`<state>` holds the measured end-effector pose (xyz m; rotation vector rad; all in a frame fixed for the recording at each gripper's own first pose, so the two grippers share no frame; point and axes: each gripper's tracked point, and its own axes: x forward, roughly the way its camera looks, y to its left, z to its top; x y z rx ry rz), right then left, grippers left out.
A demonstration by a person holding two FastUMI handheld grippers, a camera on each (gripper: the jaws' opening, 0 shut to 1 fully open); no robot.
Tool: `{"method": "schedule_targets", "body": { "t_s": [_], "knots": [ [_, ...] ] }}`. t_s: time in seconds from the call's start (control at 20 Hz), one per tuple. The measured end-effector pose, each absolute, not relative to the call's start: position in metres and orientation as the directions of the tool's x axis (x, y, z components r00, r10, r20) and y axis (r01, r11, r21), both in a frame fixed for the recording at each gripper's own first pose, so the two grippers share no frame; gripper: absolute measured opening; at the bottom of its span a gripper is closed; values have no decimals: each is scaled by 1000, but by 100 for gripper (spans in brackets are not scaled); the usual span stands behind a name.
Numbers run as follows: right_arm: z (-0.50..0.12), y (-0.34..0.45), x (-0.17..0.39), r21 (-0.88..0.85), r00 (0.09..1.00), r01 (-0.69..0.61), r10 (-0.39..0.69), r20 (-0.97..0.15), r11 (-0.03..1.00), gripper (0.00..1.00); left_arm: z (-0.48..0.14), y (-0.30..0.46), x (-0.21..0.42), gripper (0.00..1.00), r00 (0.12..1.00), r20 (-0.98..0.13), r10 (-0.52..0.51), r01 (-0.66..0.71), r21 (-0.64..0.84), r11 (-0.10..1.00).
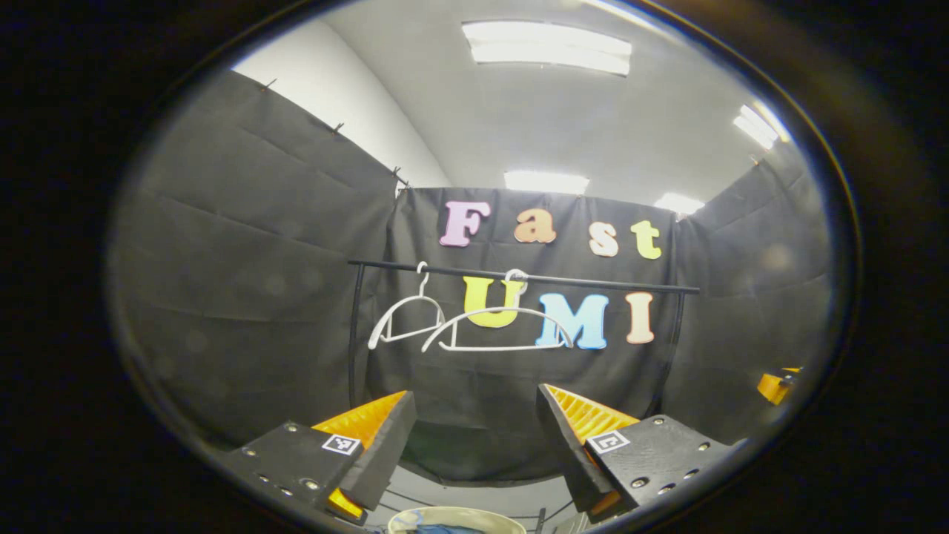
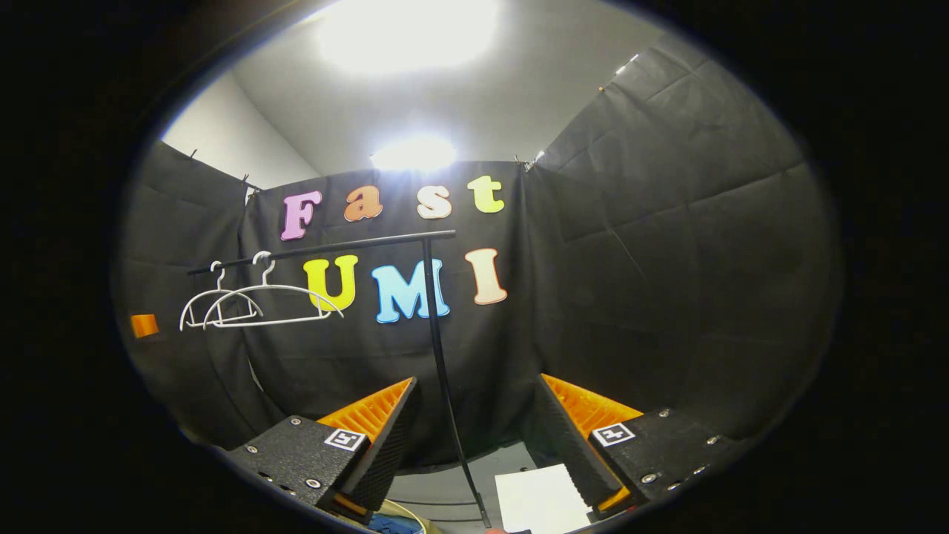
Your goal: Grasp the clothes on the hanger with both hands and then place them into the laundry hamper below.
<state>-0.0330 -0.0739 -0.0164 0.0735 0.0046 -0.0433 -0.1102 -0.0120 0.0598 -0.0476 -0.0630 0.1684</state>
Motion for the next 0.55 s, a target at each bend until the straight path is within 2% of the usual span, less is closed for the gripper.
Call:
{"method": "schedule_targets", "body": {
  "t_s": [0.2, 0.5, 0.55],
  "knots": [
    [-16, -63, -27, 95, 996, 82, -80, -26, 992, 95, 63, 19, -110, 94, 970, 83, 228, -227, -24, 974],
    [3, -44, -13, 79, 993, 109, -111, 28, 991, 95, 52, 57, -83, 94, 961, 97, 258, -259, -6, 966],
    [4, -43, -10, 67, 992, 117, -119, 31, 991, 90, 49, 61, -77, 94, 962, 93, 256, -256, -12, 967]
  ]
}}
